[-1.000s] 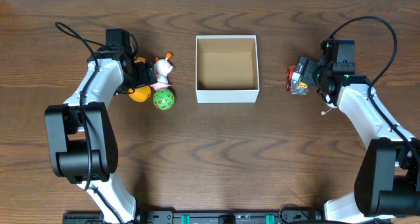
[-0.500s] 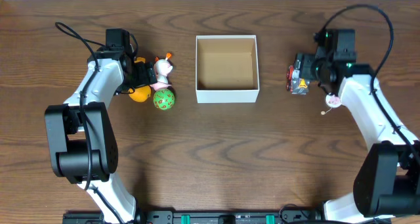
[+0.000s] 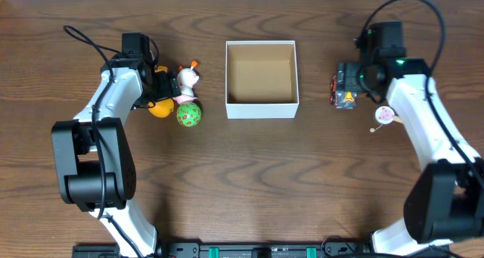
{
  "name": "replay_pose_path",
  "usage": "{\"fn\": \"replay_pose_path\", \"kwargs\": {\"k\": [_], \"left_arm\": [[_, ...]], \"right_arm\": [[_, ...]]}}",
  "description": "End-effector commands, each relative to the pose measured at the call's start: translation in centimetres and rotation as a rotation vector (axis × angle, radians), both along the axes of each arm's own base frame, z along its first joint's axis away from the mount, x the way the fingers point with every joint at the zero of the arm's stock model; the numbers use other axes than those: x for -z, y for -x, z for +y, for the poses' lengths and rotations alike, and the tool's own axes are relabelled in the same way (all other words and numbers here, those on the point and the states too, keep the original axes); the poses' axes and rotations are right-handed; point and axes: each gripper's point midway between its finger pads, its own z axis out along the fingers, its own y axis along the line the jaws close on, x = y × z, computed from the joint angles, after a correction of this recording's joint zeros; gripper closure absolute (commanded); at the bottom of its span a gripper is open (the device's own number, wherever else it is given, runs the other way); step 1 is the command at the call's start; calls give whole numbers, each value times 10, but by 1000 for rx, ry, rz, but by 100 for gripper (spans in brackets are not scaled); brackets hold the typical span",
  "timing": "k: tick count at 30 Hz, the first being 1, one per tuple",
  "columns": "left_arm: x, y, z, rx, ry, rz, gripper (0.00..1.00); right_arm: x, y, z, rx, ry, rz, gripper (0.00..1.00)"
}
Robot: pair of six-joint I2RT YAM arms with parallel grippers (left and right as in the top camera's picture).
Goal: Pack container
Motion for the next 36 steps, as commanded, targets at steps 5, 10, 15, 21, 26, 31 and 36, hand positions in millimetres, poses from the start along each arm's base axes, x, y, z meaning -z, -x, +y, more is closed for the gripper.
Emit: {"fn": "replay_pose_path", "kwargs": {"k": [5, 10, 15, 21, 26, 31, 36], "left_arm": [[2, -1, 1, 6, -3, 6, 2], [2, -1, 0, 6, -2, 6, 2], [2, -1, 1, 6, -3, 6, 2], [2, -1, 0, 6, -2, 6, 2], [2, -1, 1, 6, -3, 6, 2], [2, -1, 0, 6, -2, 6, 2], [2, -1, 0, 6, -2, 6, 2]], "right_arm": [[35, -7, 25, -71, 22, 55, 10], [55, -7, 14, -47, 79, 98, 9], [52, -15, 3, -32, 129, 66, 5], [32, -33, 12, -46, 87, 7, 5], [-10, -61, 15, -41, 78, -96, 5], [-46, -74, -2, 8, 124, -146, 5], [-41, -59, -38, 80, 175, -70, 4]]}}
